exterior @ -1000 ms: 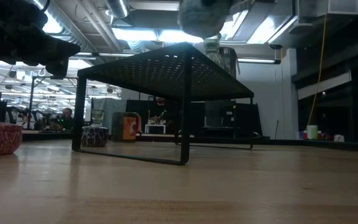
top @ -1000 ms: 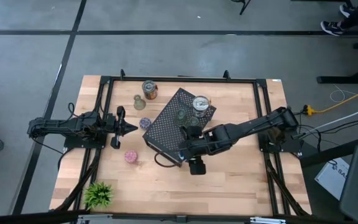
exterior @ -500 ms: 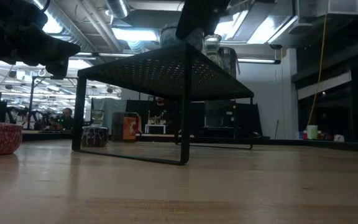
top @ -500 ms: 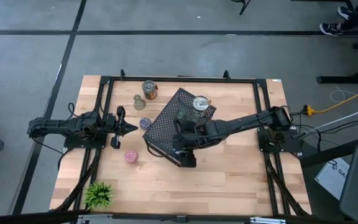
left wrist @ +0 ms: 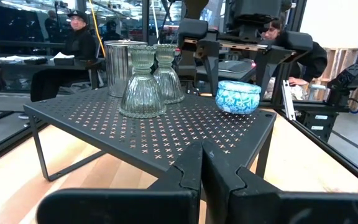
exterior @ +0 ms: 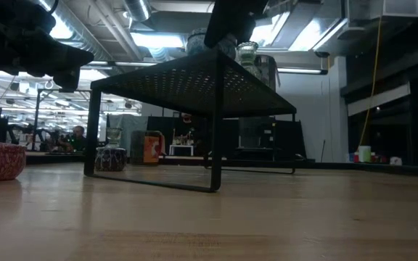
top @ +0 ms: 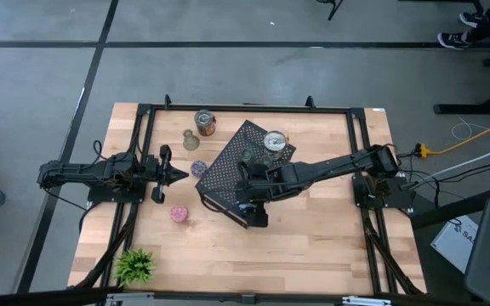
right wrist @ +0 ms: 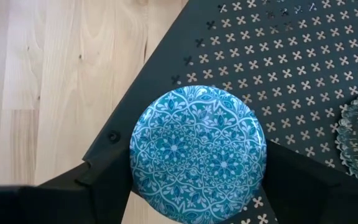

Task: Pick & Place candle stick holders
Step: Put the blue scented candle on the shelf

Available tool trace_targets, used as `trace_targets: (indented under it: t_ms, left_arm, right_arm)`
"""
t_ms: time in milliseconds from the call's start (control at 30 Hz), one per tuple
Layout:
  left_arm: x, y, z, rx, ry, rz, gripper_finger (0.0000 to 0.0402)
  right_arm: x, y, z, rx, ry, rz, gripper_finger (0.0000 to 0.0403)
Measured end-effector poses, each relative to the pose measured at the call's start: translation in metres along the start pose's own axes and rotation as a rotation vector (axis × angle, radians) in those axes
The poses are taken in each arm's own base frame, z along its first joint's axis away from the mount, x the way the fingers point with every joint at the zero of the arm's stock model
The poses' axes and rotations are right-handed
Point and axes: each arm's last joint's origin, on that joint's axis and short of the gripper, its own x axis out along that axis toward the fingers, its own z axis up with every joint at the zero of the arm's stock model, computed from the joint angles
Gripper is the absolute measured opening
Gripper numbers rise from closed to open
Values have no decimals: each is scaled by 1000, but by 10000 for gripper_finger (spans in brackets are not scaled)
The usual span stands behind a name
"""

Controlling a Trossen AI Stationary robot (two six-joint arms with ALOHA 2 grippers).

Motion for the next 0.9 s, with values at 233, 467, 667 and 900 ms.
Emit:
trace_targets:
  t_ms: [233, 467, 667, 900]
  left_arm:
    - [0, 0, 0, 0, 0, 0, 2]
    - [0, 0, 0, 0, 0, 0, 2]
    - [0, 0, 0, 0, 0, 0, 2]
    - [0, 0, 0, 0, 0, 0, 2]
  right_arm:
    - [0, 0, 0, 0, 0, 0, 304]
    - [0, -1, -1, 21, 14, -4, 305]
    - [0, -3, -1, 32, 14, -8, 305]
    - [1, -5, 0, 38, 12, -19, 305]
